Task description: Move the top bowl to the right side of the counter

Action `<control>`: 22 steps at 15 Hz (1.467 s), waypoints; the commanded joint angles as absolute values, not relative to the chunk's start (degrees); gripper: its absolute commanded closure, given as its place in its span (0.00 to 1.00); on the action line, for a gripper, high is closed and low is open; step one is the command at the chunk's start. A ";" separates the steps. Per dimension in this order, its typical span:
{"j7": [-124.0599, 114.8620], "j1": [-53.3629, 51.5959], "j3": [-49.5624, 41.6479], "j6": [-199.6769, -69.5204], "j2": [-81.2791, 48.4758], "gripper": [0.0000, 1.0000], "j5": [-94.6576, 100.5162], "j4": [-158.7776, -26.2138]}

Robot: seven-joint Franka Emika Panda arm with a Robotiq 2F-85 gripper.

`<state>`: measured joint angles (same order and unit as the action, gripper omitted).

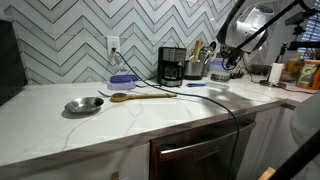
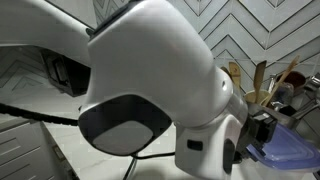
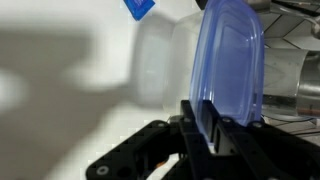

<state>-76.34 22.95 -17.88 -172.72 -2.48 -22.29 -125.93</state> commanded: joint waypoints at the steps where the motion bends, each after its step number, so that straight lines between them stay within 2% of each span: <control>1: -80.10 23.36 -18.96 -174.32 -11.02 0.96 -19.95 -121.78; 2: -80.72 23.39 -19.16 -174.41 -11.19 0.96 -19.30 -121.70; 3: -76.33 22.88 -17.77 -172.72 -2.48 0.84 -22.29 -125.93; 9: -76.32 22.84 -17.72 -172.72 -2.48 0.84 -22.29 -125.93; 10: -76.32 22.84 -17.73 -172.72 -2.48 0.96 -22.29 -125.92; 22: -81.24 22.44 -19.74 -172.27 -17.91 0.96 -23.98 -116.83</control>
